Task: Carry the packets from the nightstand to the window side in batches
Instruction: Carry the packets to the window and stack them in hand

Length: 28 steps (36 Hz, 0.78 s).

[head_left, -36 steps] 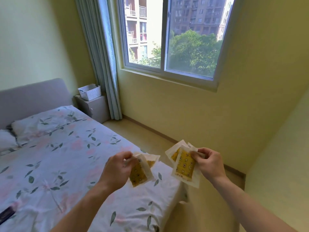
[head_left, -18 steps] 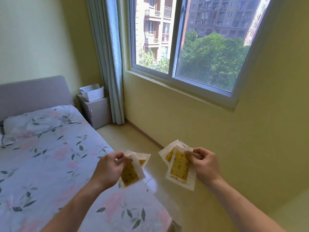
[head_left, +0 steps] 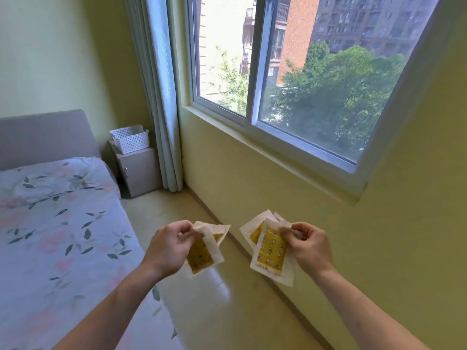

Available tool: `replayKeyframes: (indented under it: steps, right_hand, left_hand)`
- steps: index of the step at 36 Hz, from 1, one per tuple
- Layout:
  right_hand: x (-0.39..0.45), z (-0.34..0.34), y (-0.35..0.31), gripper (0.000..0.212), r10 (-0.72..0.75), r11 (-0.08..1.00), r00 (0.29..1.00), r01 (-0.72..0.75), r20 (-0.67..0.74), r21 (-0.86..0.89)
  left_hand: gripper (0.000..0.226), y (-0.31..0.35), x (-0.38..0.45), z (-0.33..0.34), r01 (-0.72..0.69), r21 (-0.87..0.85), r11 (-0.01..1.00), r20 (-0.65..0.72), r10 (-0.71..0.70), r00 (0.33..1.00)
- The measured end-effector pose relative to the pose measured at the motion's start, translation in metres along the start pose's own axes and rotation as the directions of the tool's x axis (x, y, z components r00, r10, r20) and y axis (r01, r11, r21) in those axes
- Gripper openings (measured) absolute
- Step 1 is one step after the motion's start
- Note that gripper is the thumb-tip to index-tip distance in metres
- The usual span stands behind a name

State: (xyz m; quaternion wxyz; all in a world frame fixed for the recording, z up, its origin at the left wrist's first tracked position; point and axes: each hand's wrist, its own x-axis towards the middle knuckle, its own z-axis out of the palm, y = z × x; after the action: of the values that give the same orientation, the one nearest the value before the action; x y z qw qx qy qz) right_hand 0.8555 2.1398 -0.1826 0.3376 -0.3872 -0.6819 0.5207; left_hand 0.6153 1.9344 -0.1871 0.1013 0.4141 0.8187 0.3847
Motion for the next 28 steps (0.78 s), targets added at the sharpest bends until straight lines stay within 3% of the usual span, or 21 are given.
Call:
replayKeyframes:
  steps: [9,20,28]
  right_hand:
    - [0.135,0.009,0.003,0.010,-0.063,0.994,0.982,0.077,0.177,-0.077]
    - [0.252,0.124,-0.021,0.005,-0.100,0.988,0.901,0.141,0.423,-0.068]
    - [0.361,0.233,-0.031,0.006,-0.116,0.983,0.881,0.167,0.460,-0.071]
  left_hand:
    - [0.021,0.019,0.043,0.011,0.206,0.000,0.979,-0.156,-0.203,0.967]
    - [0.020,-0.038,0.112,-0.017,0.376,-0.023,0.926,-0.324,-0.362,0.874]
    - [0.021,-0.099,0.219,-0.051,0.412,-0.117,0.904,-0.367,-0.425,0.827]
